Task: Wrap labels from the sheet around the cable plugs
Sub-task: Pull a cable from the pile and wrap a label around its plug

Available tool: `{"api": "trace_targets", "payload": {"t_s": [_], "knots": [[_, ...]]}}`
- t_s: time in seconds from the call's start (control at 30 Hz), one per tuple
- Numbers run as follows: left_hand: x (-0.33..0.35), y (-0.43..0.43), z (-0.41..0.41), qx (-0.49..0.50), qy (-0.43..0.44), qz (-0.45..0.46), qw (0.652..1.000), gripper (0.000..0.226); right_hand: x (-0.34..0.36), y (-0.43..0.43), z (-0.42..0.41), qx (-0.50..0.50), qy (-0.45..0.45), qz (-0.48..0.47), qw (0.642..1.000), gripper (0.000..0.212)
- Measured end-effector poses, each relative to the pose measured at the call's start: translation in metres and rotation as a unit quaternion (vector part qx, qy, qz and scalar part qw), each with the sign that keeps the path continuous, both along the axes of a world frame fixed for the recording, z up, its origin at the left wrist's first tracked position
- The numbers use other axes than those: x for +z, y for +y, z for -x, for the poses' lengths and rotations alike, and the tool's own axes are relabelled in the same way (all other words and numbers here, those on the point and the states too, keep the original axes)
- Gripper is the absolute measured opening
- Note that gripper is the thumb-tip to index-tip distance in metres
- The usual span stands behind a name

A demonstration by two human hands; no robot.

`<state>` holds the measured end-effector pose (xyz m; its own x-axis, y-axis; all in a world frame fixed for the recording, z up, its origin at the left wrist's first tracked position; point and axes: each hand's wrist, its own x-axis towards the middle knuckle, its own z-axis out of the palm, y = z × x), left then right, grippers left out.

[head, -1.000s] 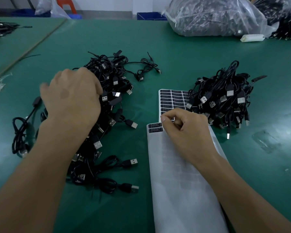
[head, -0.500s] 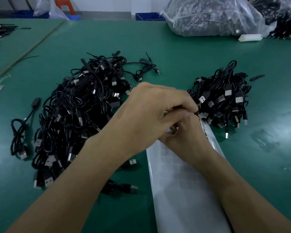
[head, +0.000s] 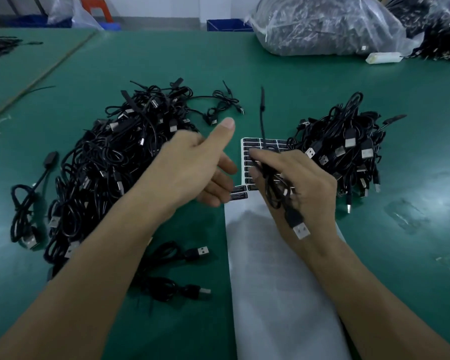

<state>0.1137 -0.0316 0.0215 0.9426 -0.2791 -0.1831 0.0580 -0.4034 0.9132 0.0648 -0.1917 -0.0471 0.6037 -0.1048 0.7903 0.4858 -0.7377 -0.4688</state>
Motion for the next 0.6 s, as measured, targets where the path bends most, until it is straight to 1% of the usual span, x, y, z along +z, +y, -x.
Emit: {"api": "trace_targets", "payload": {"t_s": [0.03,0.1,0.2,0.27,0.33,0.4,0.47,0.5,0.53,0.6], "knots": [[-0.003,-0.001,-0.001,-0.016,0.037,0.001,0.999,0.065,-0.001,-0.001,0.0,0.015,0.001,0.023,1.0,0.03],[-0.008,-0.003,-0.001,-0.033,0.064,0.029,0.997,0.064,-0.003,-0.002,0.0,0.06,0.004,0.053,0.997,0.031],[-0.013,-0.005,-0.005,-0.001,0.052,0.109,0.993,0.047,-0.007,0.0,-0.004,0.11,-0.008,0.059,0.992,0.021],[-0.013,-0.002,-0.008,0.027,0.04,0.18,0.983,0.036,-0.009,0.001,-0.007,0.131,0.0,0.066,0.989,0.019],[-0.012,0.0,-0.011,0.056,0.037,0.259,0.963,0.029,-0.012,-0.001,-0.006,0.155,0.027,0.084,0.984,0.025],[-0.011,0.003,-0.013,0.087,0.032,0.301,0.949,0.028,-0.013,-0.002,-0.004,0.182,0.08,0.087,0.976,0.042],[-0.011,0.005,-0.015,0.111,0.018,0.304,0.946,0.032,-0.012,-0.001,-0.002,0.171,0.149,0.08,0.971,0.062],[-0.011,0.007,-0.016,0.116,0.012,0.303,0.946,0.034,-0.012,0.0,-0.002,0.149,0.176,0.076,0.97,0.066],[-0.01,0.009,-0.017,0.116,0.005,0.3,0.947,0.036,-0.012,0.0,-0.002,0.12,0.192,0.074,0.971,0.063],[-0.007,0.014,-0.02,0.113,-0.008,0.28,0.953,0.041,-0.009,-0.001,-0.001,0.041,0.21,0.078,0.974,0.046]]}}
